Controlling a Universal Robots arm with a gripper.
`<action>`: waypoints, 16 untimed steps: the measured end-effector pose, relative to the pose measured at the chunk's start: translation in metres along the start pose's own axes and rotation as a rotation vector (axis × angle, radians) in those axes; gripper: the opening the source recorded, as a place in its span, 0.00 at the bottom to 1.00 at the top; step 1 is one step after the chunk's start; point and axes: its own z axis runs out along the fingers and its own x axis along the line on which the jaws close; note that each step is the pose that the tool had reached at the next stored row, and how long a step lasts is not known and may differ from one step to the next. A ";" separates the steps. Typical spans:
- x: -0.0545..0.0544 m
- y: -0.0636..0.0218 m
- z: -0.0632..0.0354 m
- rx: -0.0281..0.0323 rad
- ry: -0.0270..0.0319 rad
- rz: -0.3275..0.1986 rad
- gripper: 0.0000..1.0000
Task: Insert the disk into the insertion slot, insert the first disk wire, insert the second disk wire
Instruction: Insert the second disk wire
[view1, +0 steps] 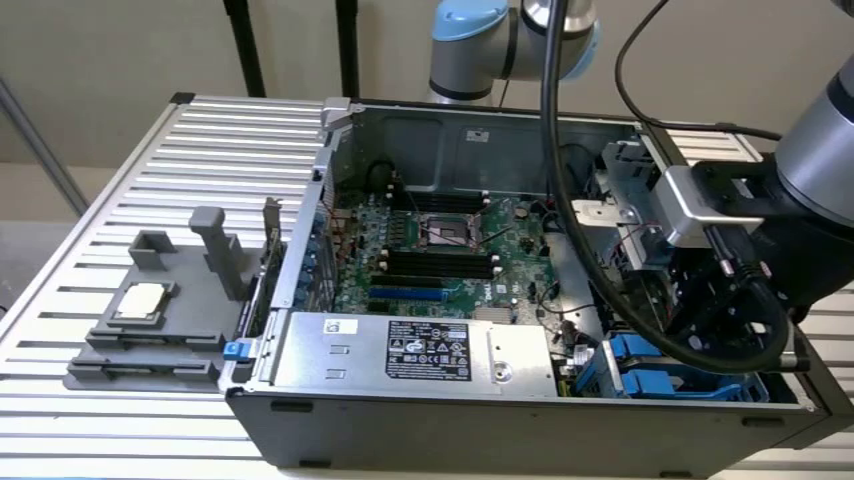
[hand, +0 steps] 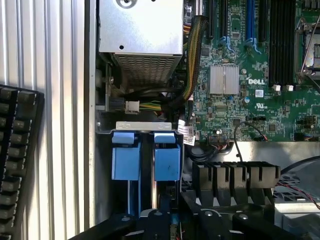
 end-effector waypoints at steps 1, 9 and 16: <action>0.000 0.0000 -0.0003 -0.0001 0.0001 0.000 0.25; 0.000 0.0116 -0.0055 -0.0002 0.0008 -0.002 0.25; 0.000 0.0296 -0.0109 0.0000 0.0006 -0.004 0.25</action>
